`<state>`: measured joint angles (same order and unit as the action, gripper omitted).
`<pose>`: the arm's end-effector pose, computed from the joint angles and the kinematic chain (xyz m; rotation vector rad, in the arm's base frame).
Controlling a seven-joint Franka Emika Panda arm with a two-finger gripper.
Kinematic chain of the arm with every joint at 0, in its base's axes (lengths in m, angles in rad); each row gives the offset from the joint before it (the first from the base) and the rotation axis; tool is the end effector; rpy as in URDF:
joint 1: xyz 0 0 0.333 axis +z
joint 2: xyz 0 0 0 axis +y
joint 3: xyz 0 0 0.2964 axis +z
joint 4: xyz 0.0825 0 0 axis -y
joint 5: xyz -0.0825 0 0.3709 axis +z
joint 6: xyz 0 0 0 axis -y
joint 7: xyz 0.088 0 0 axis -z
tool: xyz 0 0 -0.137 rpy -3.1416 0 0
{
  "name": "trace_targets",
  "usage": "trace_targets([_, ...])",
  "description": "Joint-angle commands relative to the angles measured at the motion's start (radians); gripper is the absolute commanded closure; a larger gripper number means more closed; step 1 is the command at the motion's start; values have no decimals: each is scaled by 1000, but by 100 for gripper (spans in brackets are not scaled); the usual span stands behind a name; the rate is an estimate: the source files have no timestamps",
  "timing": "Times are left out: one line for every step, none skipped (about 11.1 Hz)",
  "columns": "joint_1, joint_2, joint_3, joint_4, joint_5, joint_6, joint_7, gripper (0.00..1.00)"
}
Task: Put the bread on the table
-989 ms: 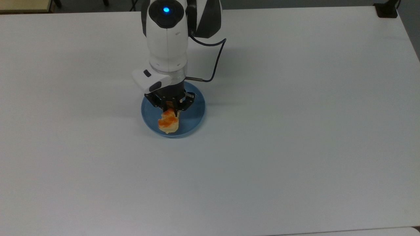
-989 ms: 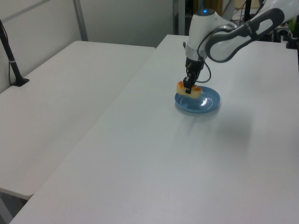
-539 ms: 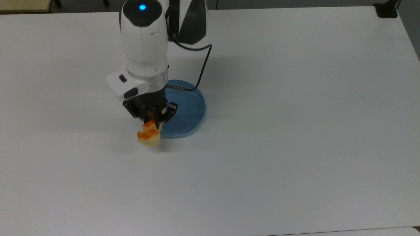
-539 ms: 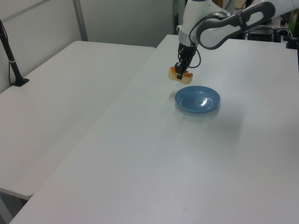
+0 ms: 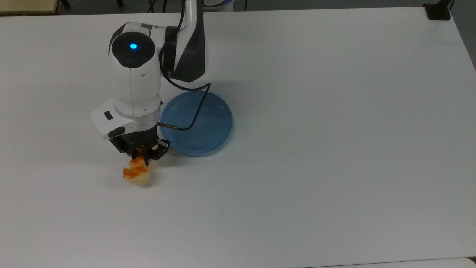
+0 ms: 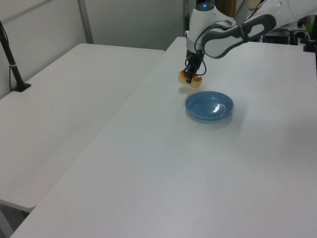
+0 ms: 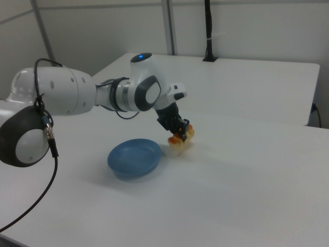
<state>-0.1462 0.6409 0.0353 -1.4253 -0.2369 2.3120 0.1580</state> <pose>0.7220 -0.0948 0.3071 2.9441 -0.2062 0.3710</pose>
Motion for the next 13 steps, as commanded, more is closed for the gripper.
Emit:
trace_targets([4,52,-6,19,-21,37,-23,63])
trace_targets([2,51,-6,17,-19,36,-14,39])
trace_targets([0,51,-6,16,-12,36,-3,27])
trace_targets([-7,43,-6,16,-7,32,15,23])
trace_targets([-15,20,-5,16,-1,26,26,15])
trace_targets([-27,-4,-5,14,28,20,35,9])
trace_targets([-38,-42,-5,12,77,-8,35,0])
trace_targets([-41,-79,-5,12,114,-58,32,0])
trace_targets([-49,-133,-3,11,141,-127,31,0])
trace_targets([-50,-195,-3,11,155,-225,31,0])
trace_targets([-52,-261,-2,11,175,-332,29,0])
trace_targets([-50,-327,-2,9,188,-415,28,0])
trace_targets([-50,-389,-2,-3,205,-495,28,0])
